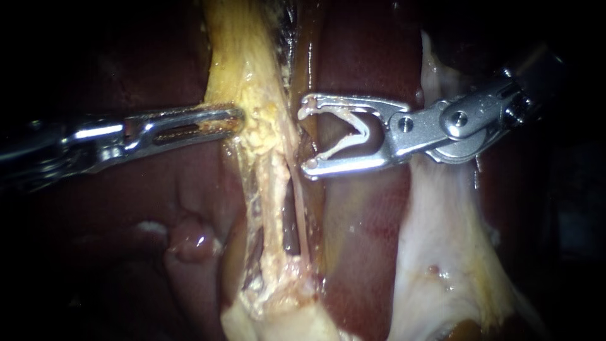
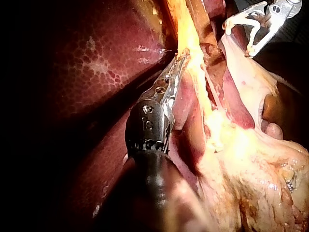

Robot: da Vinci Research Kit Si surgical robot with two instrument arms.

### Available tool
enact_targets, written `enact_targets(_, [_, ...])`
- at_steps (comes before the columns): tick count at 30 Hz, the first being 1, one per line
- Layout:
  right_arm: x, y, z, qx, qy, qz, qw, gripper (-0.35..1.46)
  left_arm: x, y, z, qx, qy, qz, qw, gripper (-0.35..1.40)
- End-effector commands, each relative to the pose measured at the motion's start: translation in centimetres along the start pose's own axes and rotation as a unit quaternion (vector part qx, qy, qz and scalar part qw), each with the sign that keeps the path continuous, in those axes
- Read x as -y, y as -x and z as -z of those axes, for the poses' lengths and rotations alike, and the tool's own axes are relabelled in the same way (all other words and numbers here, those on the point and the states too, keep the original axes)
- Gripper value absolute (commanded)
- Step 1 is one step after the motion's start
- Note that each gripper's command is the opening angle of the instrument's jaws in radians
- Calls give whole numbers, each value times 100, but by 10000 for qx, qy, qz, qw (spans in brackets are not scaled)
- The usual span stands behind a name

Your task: Clipping first clip left tube

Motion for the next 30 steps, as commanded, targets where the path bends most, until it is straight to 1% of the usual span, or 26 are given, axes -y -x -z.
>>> enact_targets(1, [0,-1,0,1,0,1,10000,58,0,0,0,1,0,-1,10000,-35])
enact_targets(5, [3,0,1,-23,-64,38,10000,58,0,0,2,-1,-4,-2,10000,-35])
enact_targets(7, [6,3,1,-42,-93,-98,9999,58,-1,0,5,-5,-13,-2,10000,-35])
enact_targets(9, [9,6,1,-69,-150,-203,9997,58,-2,3,12,-18,-35,4,10000,-35])
enact_targets(11, [12,8,0,-29,-203,-280,9994,58,-4,11,24,-32,-45,19,10000,-35])
enact_targets(12, [15,9,-1,39,-236,-300,9993,58,-4,15,30,-33,-33,28,10000,-35])
enact_targets(14, [18,12,-4,109,-298,-375,9988,58,-4,24,43,-27,21,52,10000,-35])
enact_targets(16, [23,15,-7,170,-387,-448,9981,58,-3,32,54,29,35,76,10000,-35])
enact_targets(19, [34,21,-15,329,-569,-559,9963,56,2,39,66,79,29,102,9999,-35])
enact_targets(22, [49,31,-30,596,-784,-624,9932,53,8,43,72,116,18,119,9999,-35])
enact_targets(24, [57,39,-42,749,-870,-698,9909,53,13,45,75,129,18,129,9998,-35])
enact_targets(28, [69,57,-61,983,-924,-879,9870,52,17,48,78,154,10,140,9998,-35])
enact_targets(30, [71,65,-66,1123,-945,-911,9850,51,16,48,80,152,6,141,9998,-35])
